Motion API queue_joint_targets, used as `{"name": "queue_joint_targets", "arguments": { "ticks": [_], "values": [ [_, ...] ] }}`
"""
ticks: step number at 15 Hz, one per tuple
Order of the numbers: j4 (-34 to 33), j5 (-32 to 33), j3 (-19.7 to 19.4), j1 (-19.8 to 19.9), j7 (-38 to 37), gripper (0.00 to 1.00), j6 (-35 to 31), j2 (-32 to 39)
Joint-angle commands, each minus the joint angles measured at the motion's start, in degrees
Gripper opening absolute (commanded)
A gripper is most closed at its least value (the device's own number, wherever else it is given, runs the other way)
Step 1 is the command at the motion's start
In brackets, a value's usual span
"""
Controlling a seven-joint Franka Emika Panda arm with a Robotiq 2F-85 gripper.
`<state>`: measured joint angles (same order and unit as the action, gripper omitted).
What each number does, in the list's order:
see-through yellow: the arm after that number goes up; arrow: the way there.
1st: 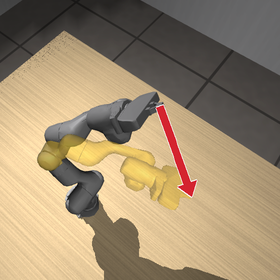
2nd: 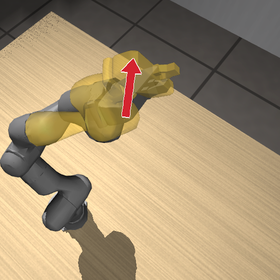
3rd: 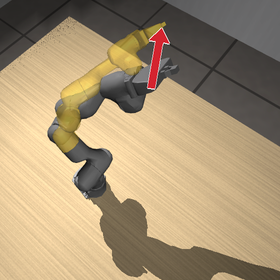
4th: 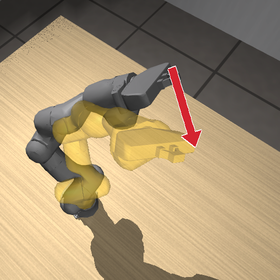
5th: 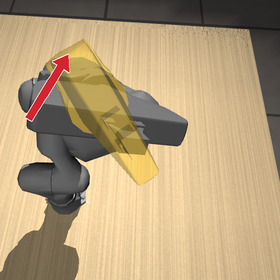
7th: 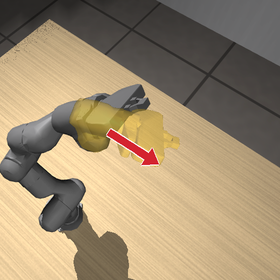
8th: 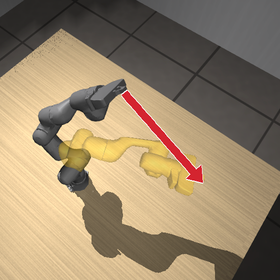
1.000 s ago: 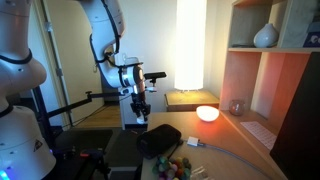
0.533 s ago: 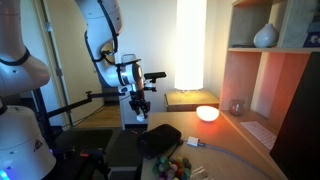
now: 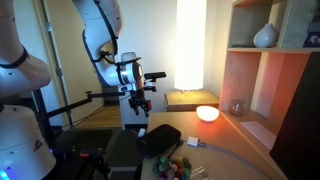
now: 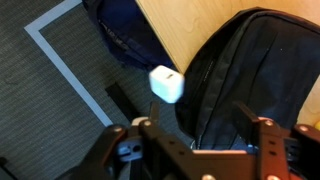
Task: Put the charger cable, head and the plastic object onto the floor.
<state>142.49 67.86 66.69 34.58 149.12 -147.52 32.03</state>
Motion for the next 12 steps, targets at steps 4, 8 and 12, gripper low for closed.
{"name": "queue_joint_targets", "arguments": {
  "ticks": [4,8,12],
  "values": [
    [0.7,1.7,5.2,5.7,0.0,1.00,3.4,2.9],
    [0.9,-4.2,2.8,5.8,-1.9,1.00,-4.4,-7.2],
    [0.6,-8.2,-2.4,5.5,-5.9,1.00,-15.2,-16.0]
  ]
}}
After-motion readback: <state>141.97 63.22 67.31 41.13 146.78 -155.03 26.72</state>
